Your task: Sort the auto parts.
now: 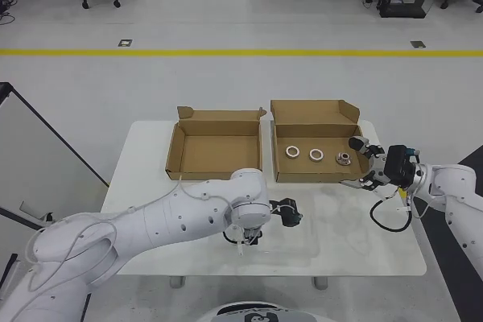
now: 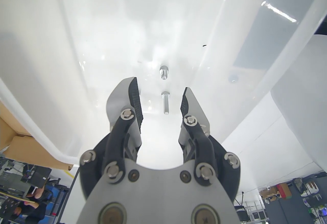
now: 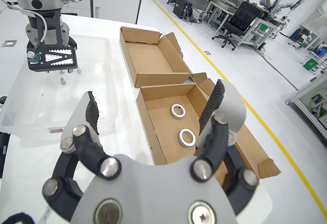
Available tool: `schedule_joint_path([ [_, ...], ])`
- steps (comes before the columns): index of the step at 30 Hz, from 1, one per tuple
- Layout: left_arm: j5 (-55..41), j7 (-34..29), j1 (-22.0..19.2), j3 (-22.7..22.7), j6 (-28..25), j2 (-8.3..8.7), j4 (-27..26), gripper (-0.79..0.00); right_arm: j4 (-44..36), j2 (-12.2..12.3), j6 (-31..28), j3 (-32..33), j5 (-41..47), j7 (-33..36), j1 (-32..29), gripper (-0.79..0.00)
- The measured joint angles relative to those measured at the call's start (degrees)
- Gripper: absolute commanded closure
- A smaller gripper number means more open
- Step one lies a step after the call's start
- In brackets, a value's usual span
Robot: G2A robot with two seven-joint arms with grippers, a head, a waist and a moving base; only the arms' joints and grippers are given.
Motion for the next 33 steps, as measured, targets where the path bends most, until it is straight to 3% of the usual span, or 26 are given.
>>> schedule_joint_path([
  [12,0.71,0.09,1.77,-0.02,-0.97,-2.05,3.69,-0.360,0.00,0.00,0.00,0.00,0.00,0.00,0.00,-0.785],
  [33,1.74,0.36,4.03,-1.55,-2.05,-1.64,5.83,-0.336,0.00,0.00,0.00,0.00,0.00,0.00,0.00,-0.785],
])
